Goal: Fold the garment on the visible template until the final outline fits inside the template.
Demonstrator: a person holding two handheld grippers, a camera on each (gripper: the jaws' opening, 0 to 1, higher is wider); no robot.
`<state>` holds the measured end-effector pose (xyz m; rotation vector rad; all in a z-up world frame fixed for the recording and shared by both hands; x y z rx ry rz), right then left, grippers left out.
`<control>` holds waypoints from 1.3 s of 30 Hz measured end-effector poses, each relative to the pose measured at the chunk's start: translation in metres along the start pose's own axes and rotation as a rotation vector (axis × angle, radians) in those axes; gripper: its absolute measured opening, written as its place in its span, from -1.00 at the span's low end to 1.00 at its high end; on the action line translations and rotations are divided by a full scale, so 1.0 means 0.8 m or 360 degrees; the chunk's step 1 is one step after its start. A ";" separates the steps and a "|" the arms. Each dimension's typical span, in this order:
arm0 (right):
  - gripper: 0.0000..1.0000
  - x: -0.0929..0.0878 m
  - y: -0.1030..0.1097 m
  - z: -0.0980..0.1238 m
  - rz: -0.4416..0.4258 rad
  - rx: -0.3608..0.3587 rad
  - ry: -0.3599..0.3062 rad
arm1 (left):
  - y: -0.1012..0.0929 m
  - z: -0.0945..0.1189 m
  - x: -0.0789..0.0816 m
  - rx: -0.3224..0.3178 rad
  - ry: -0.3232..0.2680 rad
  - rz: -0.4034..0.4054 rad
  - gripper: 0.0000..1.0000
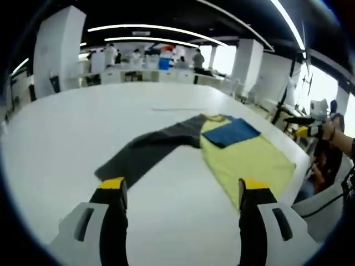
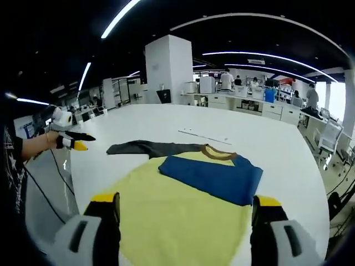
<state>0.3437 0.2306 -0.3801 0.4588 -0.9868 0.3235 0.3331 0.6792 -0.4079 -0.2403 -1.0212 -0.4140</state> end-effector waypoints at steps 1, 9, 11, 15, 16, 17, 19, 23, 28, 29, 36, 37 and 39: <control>0.99 0.000 -0.001 0.001 -0.0002 -0.0004 -0.0008 | 0.004 -0.002 -0.001 0.0018 -0.0003 0.0028 0.47; 0.99 0.008 0.005 0.014 -0.0018 -0.0019 -0.0048 | 0.046 -0.020 -0.016 0.0203 -0.0002 0.0088 0.09; 0.99 0.011 0.006 0.017 -0.0023 -0.0030 -0.0066 | 0.049 -0.024 -0.015 0.0247 -0.0045 0.0130 0.01; 0.99 0.012 0.008 0.019 -0.0066 -0.0044 -0.0092 | 0.065 -0.034 -0.023 0.0319 -0.0053 0.0222 -0.08; 0.99 0.011 0.009 0.020 -0.0075 -0.0048 -0.0090 | 0.069 -0.037 -0.027 0.0327 -0.0051 0.0247 -0.08; 0.99 0.010 0.009 0.020 -0.0078 -0.0050 -0.0090 | 0.074 -0.040 -0.030 0.0349 -0.0048 0.0274 -0.10; 0.99 0.008 0.010 0.021 -0.0083 -0.0059 -0.0093 | 0.079 -0.044 -0.036 0.0385 -0.0043 0.0323 -0.14; 0.99 0.008 0.009 0.023 -0.0085 -0.0073 -0.0094 | 0.085 -0.050 -0.045 0.0445 -0.0004 0.0365 -0.17; 0.99 0.010 0.006 0.026 -0.0081 -0.0102 -0.0100 | 0.099 -0.066 -0.061 0.0526 0.0084 0.0380 -0.23; 0.99 0.010 0.006 0.027 -0.0081 -0.0109 -0.0102 | 0.100 -0.069 -0.063 0.0536 0.0100 0.0379 -0.23; 0.99 0.004 0.010 0.028 -0.0067 -0.0136 -0.0071 | 0.109 -0.080 -0.079 0.0587 0.0144 0.0422 -0.39; 0.99 0.003 0.009 0.028 -0.0066 -0.0138 -0.0067 | 0.111 -0.081 -0.081 0.0596 0.0145 0.0451 -0.44; 0.99 0.002 0.009 0.029 -0.0062 -0.0140 -0.0058 | 0.109 -0.081 -0.086 0.0593 0.0166 0.0484 -0.52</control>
Point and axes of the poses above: the point that each gripper's makers call its tool centre point, and the gripper's own axes: z roughly backward along the fingers, y roughly to its left, x roughly out of its top, the point moved 6 cm from there along z, roughly backward along the fingers, and after that the axes turned 11 degrees about -z, right-handed, at the moved point
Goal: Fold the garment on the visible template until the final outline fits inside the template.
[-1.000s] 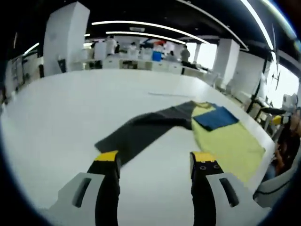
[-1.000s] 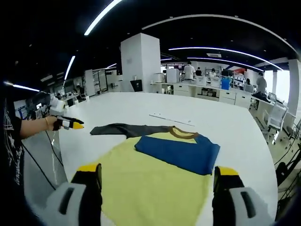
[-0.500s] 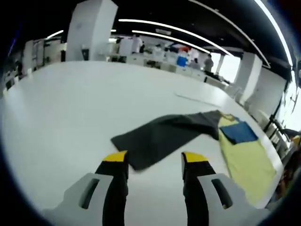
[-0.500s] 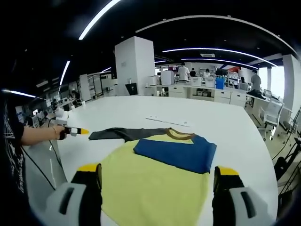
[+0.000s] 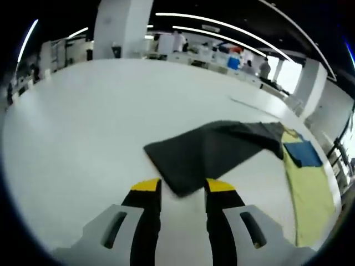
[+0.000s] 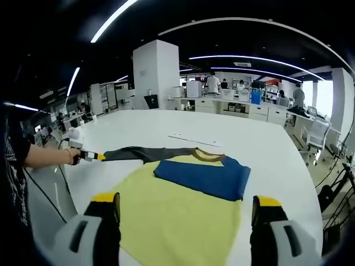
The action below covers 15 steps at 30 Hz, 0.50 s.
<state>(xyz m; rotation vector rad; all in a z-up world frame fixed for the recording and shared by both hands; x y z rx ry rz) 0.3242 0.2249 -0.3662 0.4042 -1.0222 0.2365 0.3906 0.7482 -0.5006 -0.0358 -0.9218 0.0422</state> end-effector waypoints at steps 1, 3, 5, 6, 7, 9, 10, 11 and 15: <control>0.98 0.000 0.001 0.001 0.0006 -0.0005 0.0007 | 0.001 0.002 -0.001 0.0015 0.0004 0.0001 -0.56; 0.98 0.000 0.002 0.002 0.0011 -0.0009 0.0019 | 0.008 -0.003 0.000 0.0042 -0.0006 0.0006 -0.65; 0.97 0.001 0.005 0.004 0.0016 -0.0018 0.0021 | 0.007 -0.003 -0.001 0.0040 0.0002 0.0018 -0.68; 0.97 0.001 0.006 0.004 0.0017 -0.0022 0.0027 | 0.007 -0.003 0.000 0.0038 0.0001 0.0021 -0.68; 0.97 0.001 0.007 0.005 0.0022 -0.0025 0.0032 | 0.004 -0.003 0.000 0.0048 0.0008 0.0005 -0.71; 0.96 0.000 0.007 0.004 0.0030 -0.0035 0.0037 | 0.000 -0.002 -0.001 0.0090 0.0033 -0.0063 -0.81; 0.95 -0.001 0.006 0.004 0.0043 -0.0036 0.0051 | -0.003 -0.003 0.000 0.0082 0.0027 -0.0046 -0.84; 0.95 -0.002 0.006 0.004 0.0051 -0.0038 0.0059 | -0.005 -0.005 0.000 0.0072 0.0023 -0.0008 -0.87; 0.94 -0.004 0.007 0.003 0.0060 -0.0043 0.0070 | -0.007 -0.001 0.001 0.0111 0.0040 0.0000 -0.95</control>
Point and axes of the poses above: the point that each gripper's makers call its tool centre point, and the gripper's own axes: z roughly backward along the fingers, y roughly to its left, x roughly out of its top, the point moved 6 cm from there along z, roughly backward along the fingers, and after that the axes turned 11 degrees about -z, right-handed, at the moved point
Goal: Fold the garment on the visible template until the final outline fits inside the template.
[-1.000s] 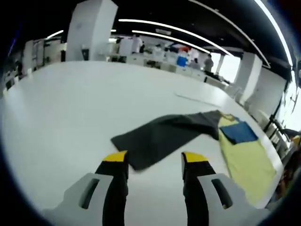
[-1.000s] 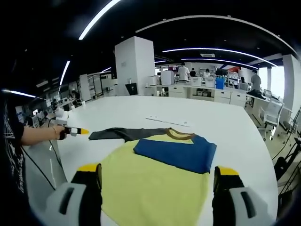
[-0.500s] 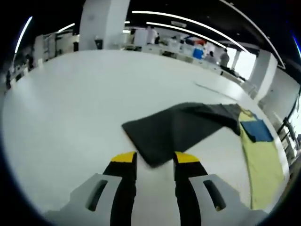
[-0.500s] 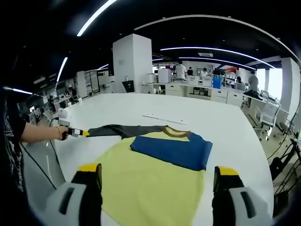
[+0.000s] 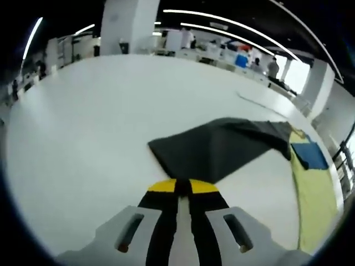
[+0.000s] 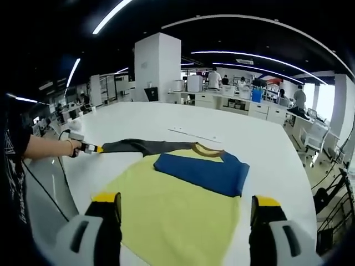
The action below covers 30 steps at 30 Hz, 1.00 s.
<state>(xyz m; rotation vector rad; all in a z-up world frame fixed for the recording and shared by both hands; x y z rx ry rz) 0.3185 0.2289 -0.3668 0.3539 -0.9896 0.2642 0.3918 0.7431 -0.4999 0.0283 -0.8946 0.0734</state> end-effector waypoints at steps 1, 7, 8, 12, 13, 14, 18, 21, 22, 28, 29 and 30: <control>0.94 0.000 -0.001 0.000 -0.0005 -0.0003 -0.0003 | -0.001 -0.001 0.000 -0.0012 -0.0002 -0.0022 -0.97; 0.93 0.000 -0.001 0.003 -0.0026 -0.0014 -0.0012 | 0.000 0.002 0.004 -0.0035 0.0069 -0.0142 -1.00; 0.94 0.000 0.000 0.003 -0.0022 -0.0014 -0.0011 | 0.002 0.000 0.006 -0.0023 0.0068 -0.0176 -1.00; 0.95 0.001 -0.002 0.005 0.0009 -0.0024 -0.0009 | 0.009 -0.002 0.010 -0.0027 0.0069 -0.0217 -1.00; 0.96 0.001 -0.002 0.006 0.0010 -0.0024 -0.0008 | 0.011 -0.002 0.009 -0.0028 0.0066 -0.0227 -1.00; 0.98 0.000 -0.002 0.006 0.0012 -0.0021 -0.0003 | 0.013 -0.002 0.010 -0.0022 0.0069 -0.0271 -1.00; 0.99 -0.002 -0.002 0.006 0.0014 -0.0015 0.0020 | 0.026 0.001 0.014 -0.0019 0.0080 -0.0303 -1.00; 0.99 -0.005 -0.001 0.006 -0.0007 -0.0012 0.0036 | 0.046 -0.013 0.017 -0.0023 0.0078 -0.0338 -1.00; 0.99 -0.006 -0.001 0.006 -0.0012 -0.0012 0.0040 | 0.053 -0.022 0.023 -0.0035 0.0075 -0.0363 -1.00; 0.99 -0.010 0.000 0.005 -0.0018 -0.0007 0.0065 | 0.046 -0.019 0.027 -0.0079 0.0085 -0.0445 -1.00; 0.99 -0.011 -0.001 0.005 -0.0018 -0.0007 0.0070 | 0.047 -0.021 0.027 -0.0083 0.0089 -0.0437 -1.00; 0.99 -0.012 -0.001 0.005 -0.0022 -0.0007 0.0076 | 0.046 -0.021 0.026 -0.0095 0.0095 -0.0435 -1.00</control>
Point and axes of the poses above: the point that each gripper's makers call its tool centre point, and the gripper's own axes: z roughly backward along the fingers, y roughly to its left, x roughly out of its top, the point moved 6 cm from there along z, roughly backward along the fingers, and after that the axes turned 11 degrees about -z, right-handed, at the moved point
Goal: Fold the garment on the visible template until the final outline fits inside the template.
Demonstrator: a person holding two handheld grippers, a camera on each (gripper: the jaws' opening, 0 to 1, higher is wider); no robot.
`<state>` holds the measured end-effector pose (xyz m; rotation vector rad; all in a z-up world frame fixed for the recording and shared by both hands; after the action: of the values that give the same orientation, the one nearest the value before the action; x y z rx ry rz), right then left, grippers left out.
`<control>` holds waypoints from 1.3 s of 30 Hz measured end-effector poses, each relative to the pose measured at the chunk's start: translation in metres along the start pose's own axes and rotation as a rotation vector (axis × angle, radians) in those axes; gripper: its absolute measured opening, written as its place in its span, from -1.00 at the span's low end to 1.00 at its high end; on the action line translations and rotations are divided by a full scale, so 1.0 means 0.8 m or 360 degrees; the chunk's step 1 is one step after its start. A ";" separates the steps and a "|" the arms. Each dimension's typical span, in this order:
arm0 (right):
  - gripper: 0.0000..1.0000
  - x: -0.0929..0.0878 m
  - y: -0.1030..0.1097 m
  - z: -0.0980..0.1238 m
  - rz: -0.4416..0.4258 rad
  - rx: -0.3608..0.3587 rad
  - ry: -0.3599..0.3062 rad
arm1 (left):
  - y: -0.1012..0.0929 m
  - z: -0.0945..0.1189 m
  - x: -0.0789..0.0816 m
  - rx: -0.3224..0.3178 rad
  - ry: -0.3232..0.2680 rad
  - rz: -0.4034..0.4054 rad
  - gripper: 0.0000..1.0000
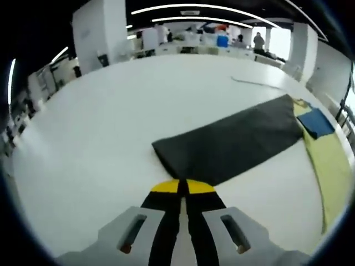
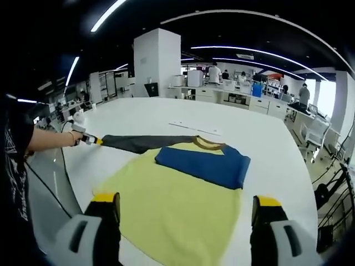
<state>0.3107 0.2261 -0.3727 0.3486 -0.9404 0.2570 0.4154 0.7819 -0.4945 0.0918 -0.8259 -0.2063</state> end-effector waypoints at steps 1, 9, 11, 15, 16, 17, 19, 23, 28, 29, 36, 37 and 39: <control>0.99 -0.001 0.000 0.000 -0.0004 0.0000 0.0003 | 0.000 -0.001 -0.001 -0.0001 0.0005 0.0017 -1.00; 0.99 -0.006 -0.003 0.003 -0.0028 -0.0010 0.0017 | -0.007 0.007 -0.004 -0.0007 0.0004 0.0013 -1.00; 0.99 -0.007 -0.004 0.004 -0.0033 -0.0012 0.0018 | -0.006 0.007 -0.004 -0.0005 0.0001 0.0021 -1.00; 0.99 -0.008 -0.005 0.004 -0.0042 -0.0013 0.0020 | -0.020 0.021 -0.002 0.0005 0.0001 0.0026 -1.00; 0.99 -0.008 -0.004 0.005 -0.0043 -0.0012 0.0021 | -0.013 0.014 -0.003 0.0003 0.0003 0.0030 -1.00; 0.99 -0.008 -0.006 0.006 -0.0041 -0.0013 0.0021 | -0.013 0.016 -0.002 0.0002 0.0000 0.0037 -1.00; 0.99 -0.008 -0.006 0.007 -0.0038 -0.0014 0.0018 | -0.014 0.020 0.000 0.0003 -0.0009 0.0029 -1.00; 0.99 -0.007 -0.008 0.009 -0.0046 -0.0017 0.0010 | -0.022 0.030 0.008 -0.0003 -0.0039 0.0027 -1.00; 0.99 -0.008 -0.008 0.009 -0.0048 -0.0008 0.0010 | -0.020 0.030 0.027 -0.0032 -0.0118 0.0050 -1.00; 0.99 -0.008 -0.008 0.009 -0.0044 -0.0004 0.0008 | -0.021 0.031 0.031 -0.0039 -0.0145 0.0062 -1.00; 0.99 -0.010 -0.006 0.010 -0.0034 -0.0005 0.0005 | -0.023 0.030 0.048 -0.0064 -0.0204 0.0046 -1.00; 0.99 -0.011 -0.007 0.011 -0.0039 -0.0003 0.0005 | -0.023 0.029 0.049 -0.0064 -0.0213 0.0047 -1.00; 0.99 -0.010 -0.007 0.012 -0.0057 -0.0002 -0.0015 | -0.029 0.032 0.052 -0.0070 -0.0218 0.0046 -1.00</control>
<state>0.3009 0.2167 -0.3754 0.3654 -0.9426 0.2222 0.4206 0.7502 -0.4515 0.0245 -0.9581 -0.2053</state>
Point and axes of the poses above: the point that each gripper's makers call its tool centre point, and the gripper's own axes: z roughly backward along the fingers, y roughly to its left, x roughly out of its top, the point moved 6 cm from there along z, roughly backward along the fingers, and after that the axes turned 11 degrees about -z, right-handed, at the moved point
